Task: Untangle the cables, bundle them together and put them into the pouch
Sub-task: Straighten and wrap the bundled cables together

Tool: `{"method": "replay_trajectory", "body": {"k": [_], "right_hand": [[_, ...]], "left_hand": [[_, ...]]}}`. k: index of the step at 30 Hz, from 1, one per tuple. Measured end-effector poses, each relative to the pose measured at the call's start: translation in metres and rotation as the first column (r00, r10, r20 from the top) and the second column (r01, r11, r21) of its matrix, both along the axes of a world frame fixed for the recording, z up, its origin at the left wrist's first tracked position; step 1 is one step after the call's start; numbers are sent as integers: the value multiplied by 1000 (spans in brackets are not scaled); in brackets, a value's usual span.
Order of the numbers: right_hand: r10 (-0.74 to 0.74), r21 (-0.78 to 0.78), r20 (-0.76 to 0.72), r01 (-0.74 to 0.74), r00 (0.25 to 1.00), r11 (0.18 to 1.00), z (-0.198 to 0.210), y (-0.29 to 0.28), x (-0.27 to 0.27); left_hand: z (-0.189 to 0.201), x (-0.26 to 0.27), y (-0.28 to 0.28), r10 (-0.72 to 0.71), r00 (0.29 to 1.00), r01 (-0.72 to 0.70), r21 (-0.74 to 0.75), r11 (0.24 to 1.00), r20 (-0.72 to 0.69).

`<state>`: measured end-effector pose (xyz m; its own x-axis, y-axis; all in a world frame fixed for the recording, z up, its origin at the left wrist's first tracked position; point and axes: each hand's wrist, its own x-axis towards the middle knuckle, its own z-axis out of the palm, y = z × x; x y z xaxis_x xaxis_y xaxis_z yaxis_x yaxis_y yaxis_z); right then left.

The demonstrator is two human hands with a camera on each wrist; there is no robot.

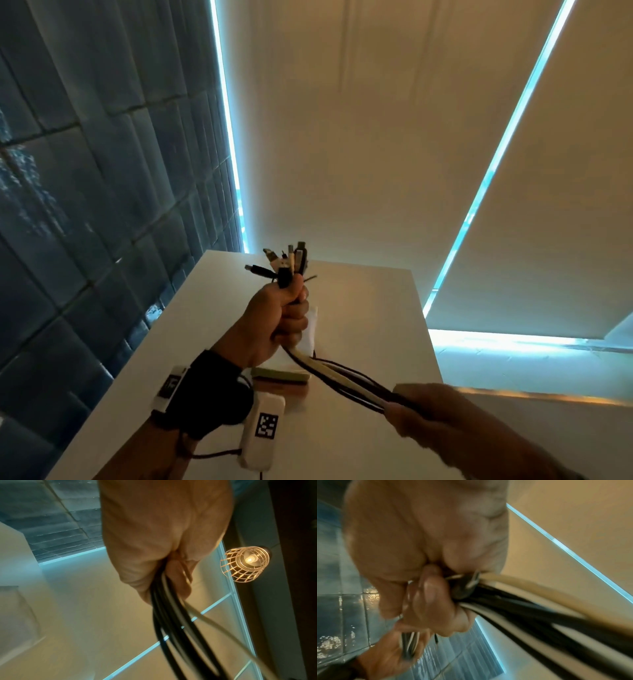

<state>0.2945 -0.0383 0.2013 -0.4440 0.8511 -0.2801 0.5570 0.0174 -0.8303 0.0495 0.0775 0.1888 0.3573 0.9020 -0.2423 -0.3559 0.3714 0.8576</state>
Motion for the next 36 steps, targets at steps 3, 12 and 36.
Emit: {"method": "replay_trajectory", "body": {"k": [3,12,36], "right_hand": [[69,269,107,-95,992,958,31,7,13],[54,608,170,-148,984,780,81,58,-8],[7,112,-281,25,960,993,23,69,-14]], "left_hand": [[-4,3,-20,-167,980,171,23,985,-109],[10,17,-63,-431,864,480,166,862,-259],[6,9,-73,-242,961,251,57,966,-133]]}}
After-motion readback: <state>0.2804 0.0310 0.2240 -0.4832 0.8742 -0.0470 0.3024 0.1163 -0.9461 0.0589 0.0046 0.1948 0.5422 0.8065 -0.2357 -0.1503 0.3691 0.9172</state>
